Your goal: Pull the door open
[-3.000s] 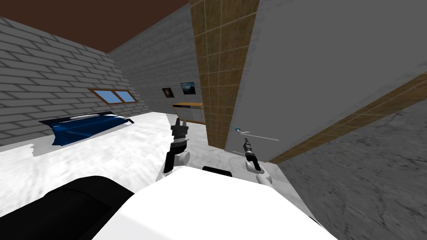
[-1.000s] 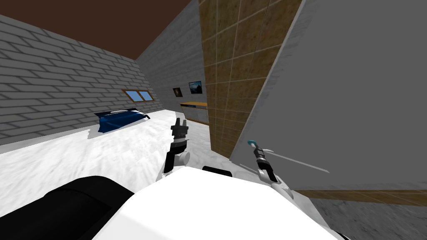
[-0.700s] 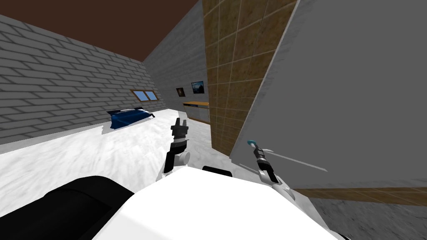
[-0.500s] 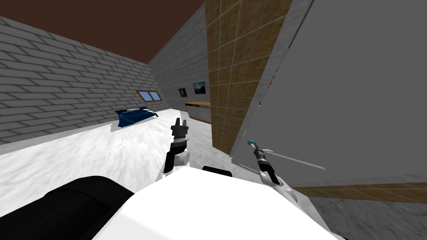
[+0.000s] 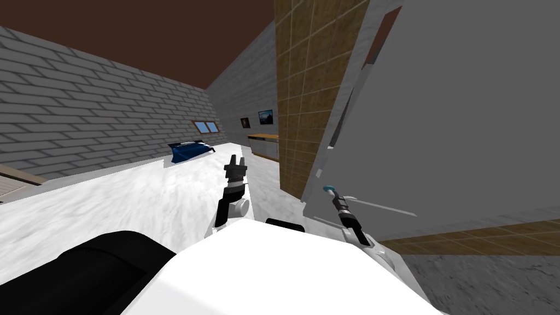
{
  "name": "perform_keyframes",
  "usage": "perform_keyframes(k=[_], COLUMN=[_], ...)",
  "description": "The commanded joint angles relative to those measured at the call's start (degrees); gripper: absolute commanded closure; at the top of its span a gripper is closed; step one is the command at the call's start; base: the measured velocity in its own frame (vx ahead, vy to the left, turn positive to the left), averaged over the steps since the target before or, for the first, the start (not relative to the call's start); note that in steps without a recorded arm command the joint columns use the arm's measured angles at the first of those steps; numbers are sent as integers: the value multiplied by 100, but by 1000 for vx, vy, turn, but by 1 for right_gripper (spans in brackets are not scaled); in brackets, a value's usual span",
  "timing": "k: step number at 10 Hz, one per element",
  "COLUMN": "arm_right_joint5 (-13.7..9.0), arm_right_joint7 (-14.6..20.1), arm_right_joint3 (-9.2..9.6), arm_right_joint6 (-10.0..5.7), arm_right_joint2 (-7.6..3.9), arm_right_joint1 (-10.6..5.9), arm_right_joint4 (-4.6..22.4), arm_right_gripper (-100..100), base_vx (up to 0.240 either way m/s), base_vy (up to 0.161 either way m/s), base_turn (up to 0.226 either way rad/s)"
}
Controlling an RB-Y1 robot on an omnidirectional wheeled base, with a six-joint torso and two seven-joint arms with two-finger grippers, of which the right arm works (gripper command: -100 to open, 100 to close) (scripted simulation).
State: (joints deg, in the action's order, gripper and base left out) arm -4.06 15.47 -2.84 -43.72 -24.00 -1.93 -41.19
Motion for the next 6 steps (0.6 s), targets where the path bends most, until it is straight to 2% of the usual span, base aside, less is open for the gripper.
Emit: perform_keyframes(k=[1, 2, 6], arm_right_joint5=[42, 53, 170], arm_right_joint7=[119, 150, 476], arm_right_joint3=[93, 117, 371], arm_right_joint6=[-124, -157, -497], arm_right_joint2=[-92, -116, -370], arm_right_joint1=[84, 106, 337], arm_right_joint4=[-30, -38, -122], arm_right_gripper=[100, 100, 100], base_vx=[-145, -214, -212], base_vy=[-31, -76, -74], base_turn=[106, 96, 106])
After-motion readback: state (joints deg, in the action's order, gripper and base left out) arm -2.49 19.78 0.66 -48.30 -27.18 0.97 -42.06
